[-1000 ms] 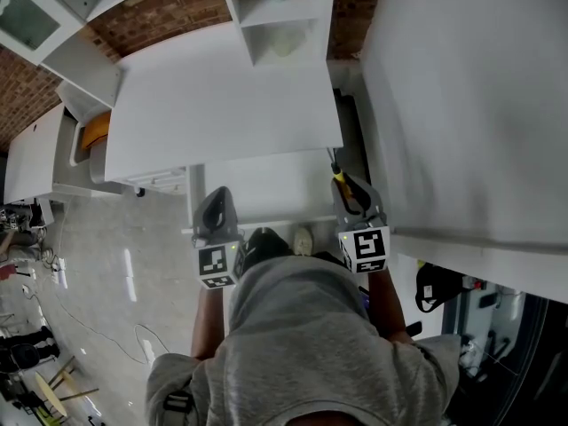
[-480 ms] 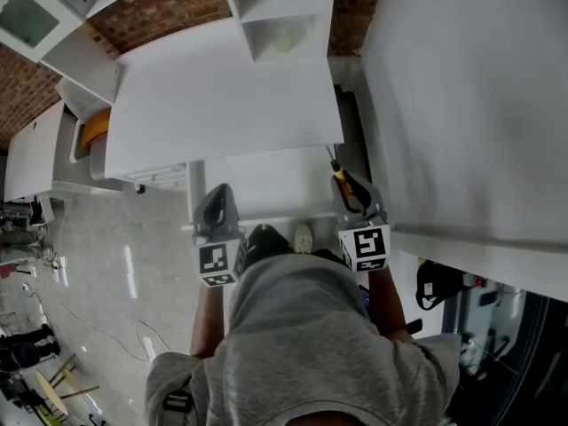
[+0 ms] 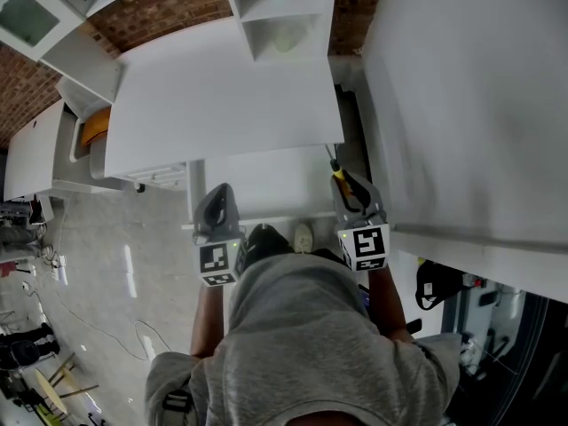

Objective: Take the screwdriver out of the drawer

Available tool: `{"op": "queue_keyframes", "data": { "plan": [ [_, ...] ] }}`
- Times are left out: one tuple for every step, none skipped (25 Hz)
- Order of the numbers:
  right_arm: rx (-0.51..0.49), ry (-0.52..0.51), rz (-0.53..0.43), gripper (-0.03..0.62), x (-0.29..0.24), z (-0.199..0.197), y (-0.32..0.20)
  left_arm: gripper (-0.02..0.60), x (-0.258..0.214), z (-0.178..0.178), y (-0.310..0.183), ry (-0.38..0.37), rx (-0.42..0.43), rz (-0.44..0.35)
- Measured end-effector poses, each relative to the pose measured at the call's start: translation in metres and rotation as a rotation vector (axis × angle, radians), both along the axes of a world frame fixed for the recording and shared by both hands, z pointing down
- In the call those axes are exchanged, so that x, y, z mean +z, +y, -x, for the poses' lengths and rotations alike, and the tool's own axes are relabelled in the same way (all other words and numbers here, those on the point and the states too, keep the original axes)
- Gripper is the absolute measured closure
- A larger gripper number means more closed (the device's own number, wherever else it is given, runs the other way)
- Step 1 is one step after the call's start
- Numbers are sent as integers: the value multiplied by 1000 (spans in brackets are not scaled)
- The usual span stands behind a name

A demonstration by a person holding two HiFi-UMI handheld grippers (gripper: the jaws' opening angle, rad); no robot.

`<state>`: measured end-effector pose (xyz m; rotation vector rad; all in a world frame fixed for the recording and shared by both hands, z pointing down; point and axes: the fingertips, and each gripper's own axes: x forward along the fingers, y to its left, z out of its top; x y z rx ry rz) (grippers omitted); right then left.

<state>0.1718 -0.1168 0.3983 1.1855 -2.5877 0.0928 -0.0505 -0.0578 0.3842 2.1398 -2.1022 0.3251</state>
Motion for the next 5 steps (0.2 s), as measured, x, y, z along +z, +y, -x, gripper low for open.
{"op": "queue_keyframes", "data": {
  "plan": [
    [-1,0,0,513,0,0,0,569,0,0,0,-1,-2,1],
    [-2,1,1,513,0,0,0,569,0,0,-1,-1,-2,3],
    [-4,2,1,513,0,0,0,569,0,0,-1,-3,-1,5],
    [-6,3,1,513,0,0,-1,569,1,0,-1,-5,0,7],
    [-8,4,2,513,1,1,-1,569,1,0,-2,-8,1,9]
  ]
}}
